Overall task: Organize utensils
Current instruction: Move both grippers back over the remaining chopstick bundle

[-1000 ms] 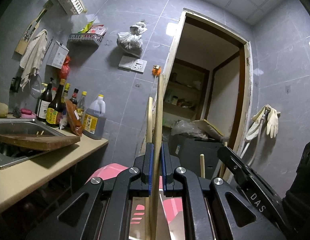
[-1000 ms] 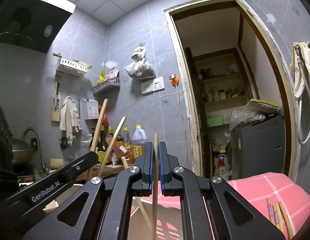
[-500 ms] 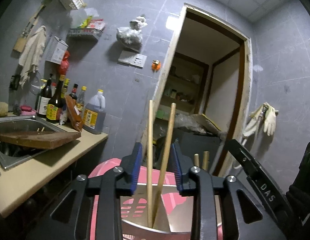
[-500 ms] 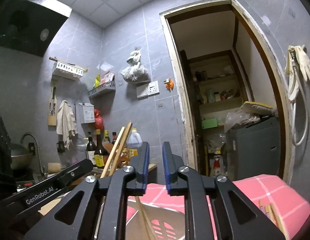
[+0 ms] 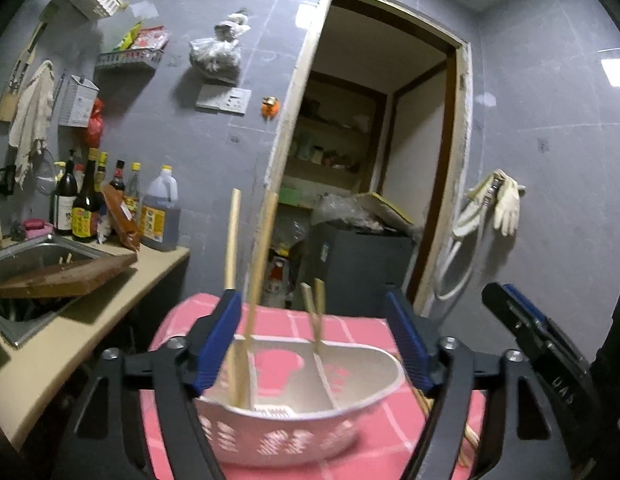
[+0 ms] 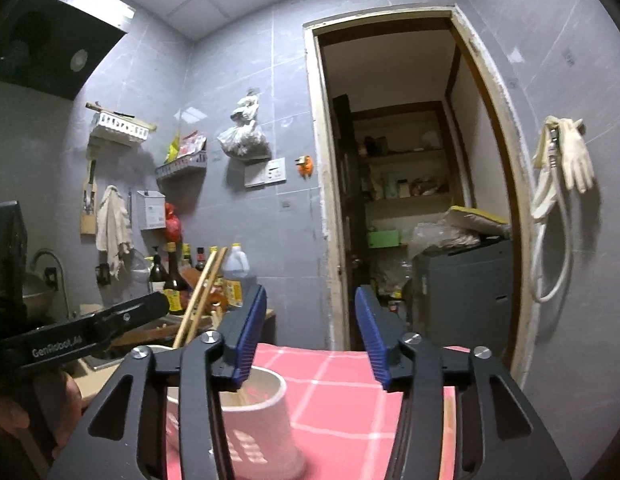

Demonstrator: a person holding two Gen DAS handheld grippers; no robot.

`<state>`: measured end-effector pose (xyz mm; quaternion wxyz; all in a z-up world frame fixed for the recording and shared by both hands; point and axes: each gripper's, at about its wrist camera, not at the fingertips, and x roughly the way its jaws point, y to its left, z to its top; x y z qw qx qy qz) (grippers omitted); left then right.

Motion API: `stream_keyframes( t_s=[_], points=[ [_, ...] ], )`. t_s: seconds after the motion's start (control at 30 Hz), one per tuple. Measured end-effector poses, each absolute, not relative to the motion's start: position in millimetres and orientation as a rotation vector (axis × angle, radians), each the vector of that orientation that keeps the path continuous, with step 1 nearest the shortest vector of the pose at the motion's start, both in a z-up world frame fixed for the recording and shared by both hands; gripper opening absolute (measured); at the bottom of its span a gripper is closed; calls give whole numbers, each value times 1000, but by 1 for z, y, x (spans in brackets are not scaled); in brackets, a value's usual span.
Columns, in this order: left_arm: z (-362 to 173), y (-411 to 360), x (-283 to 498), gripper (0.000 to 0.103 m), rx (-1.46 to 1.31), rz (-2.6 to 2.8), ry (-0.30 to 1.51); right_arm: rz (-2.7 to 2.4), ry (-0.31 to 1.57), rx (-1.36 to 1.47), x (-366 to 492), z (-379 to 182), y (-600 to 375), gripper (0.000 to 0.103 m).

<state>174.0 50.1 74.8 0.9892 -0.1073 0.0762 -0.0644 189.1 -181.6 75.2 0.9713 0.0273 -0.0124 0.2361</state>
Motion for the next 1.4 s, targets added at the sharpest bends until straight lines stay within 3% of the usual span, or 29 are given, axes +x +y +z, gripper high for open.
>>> stream_keyframes(
  t_s=[0.1, 0.17, 0.23, 0.3, 0.5, 0.9, 1.0, 1.17, 1.4],
  points=[
    [74, 35, 168, 86, -203, -150, 171, 451, -25, 25, 178, 79, -198, 63],
    [73, 26, 165, 97, -200, -163, 185, 421, -15, 2, 174, 82, -209, 88],
    [72, 17, 163, 100, -194, -174, 193, 397, -7, -11, 171, 83, -221, 99],
    [71, 6, 161, 100, -177, -187, 204, 380, -3, -16, 169, 82, -232, 103],
    [59, -24, 160, 101, -122, -219, 250, 329, 61, -12, 173, 74, -266, 103],
    [19, -78, 184, 101, -26, -273, 434, 281, 384, -34, 214, 32, -309, 103],
    [9, -88, 198, 100, -11, -295, 498, 297, 474, -41, 224, 21, -312, 98],
    [-11, -102, 220, 83, 9, -323, 607, 324, 622, -78, 240, -5, -311, 77],
    [-29, -113, 250, 61, 18, -342, 711, 370, 763, -84, 256, -28, -306, 60]
  ],
)
